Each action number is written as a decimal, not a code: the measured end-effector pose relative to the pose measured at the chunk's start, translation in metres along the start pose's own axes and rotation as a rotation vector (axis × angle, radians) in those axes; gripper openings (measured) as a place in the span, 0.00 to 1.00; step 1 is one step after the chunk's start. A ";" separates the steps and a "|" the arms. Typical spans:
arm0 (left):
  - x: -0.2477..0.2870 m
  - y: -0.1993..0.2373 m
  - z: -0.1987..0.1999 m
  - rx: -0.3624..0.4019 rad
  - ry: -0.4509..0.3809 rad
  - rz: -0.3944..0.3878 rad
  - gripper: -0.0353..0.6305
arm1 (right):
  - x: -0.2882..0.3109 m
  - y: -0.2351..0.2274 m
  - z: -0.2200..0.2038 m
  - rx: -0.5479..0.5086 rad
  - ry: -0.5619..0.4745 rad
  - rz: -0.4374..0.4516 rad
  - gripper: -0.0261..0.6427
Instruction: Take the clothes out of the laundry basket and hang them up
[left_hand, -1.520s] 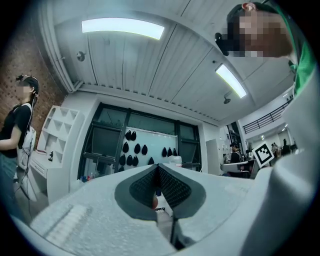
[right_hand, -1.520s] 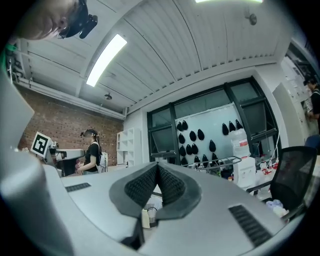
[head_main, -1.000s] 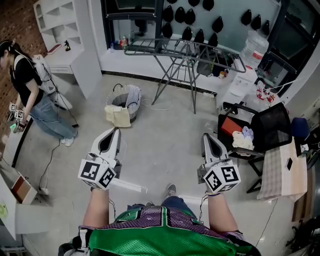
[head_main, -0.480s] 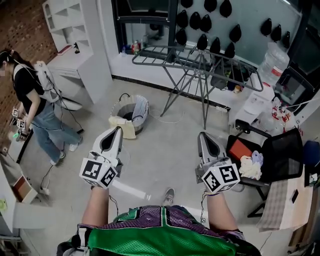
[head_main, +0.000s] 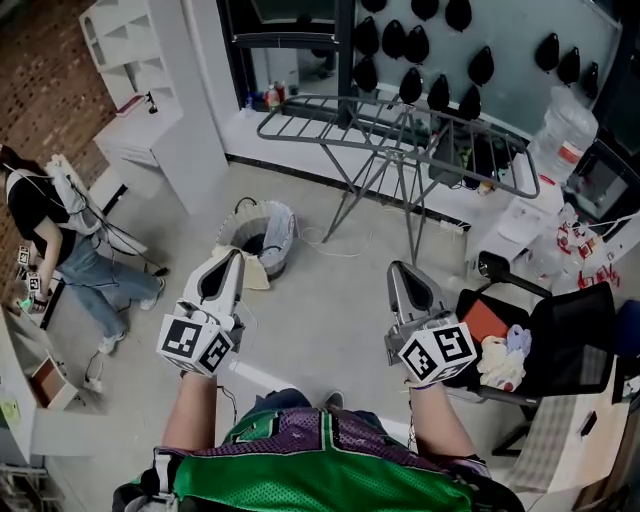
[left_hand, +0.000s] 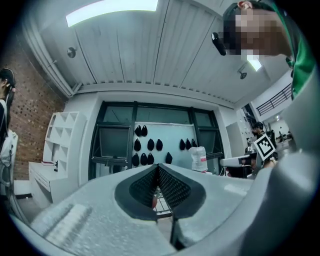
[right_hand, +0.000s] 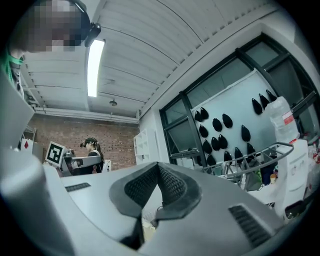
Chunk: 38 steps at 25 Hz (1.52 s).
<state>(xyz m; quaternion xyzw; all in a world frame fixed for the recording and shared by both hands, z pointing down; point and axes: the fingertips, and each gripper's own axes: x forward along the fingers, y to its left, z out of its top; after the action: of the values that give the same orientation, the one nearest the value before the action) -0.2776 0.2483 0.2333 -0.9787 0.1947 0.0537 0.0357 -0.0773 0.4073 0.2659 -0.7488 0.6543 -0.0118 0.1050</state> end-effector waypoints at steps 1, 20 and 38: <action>0.007 0.001 -0.003 0.007 0.009 0.002 0.08 | 0.005 -0.005 -0.001 0.002 0.001 0.004 0.04; 0.175 0.163 -0.049 -0.029 -0.037 0.092 0.08 | 0.240 -0.077 -0.004 -0.094 0.025 0.063 0.04; 0.243 0.210 -0.056 0.013 0.017 0.191 0.14 | 0.365 -0.119 -0.015 -0.070 0.083 0.215 0.04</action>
<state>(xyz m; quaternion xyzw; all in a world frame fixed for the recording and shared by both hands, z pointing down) -0.1304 -0.0418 0.2494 -0.9558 0.2879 0.0472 0.0350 0.0885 0.0612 0.2576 -0.6765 0.7345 -0.0083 0.0522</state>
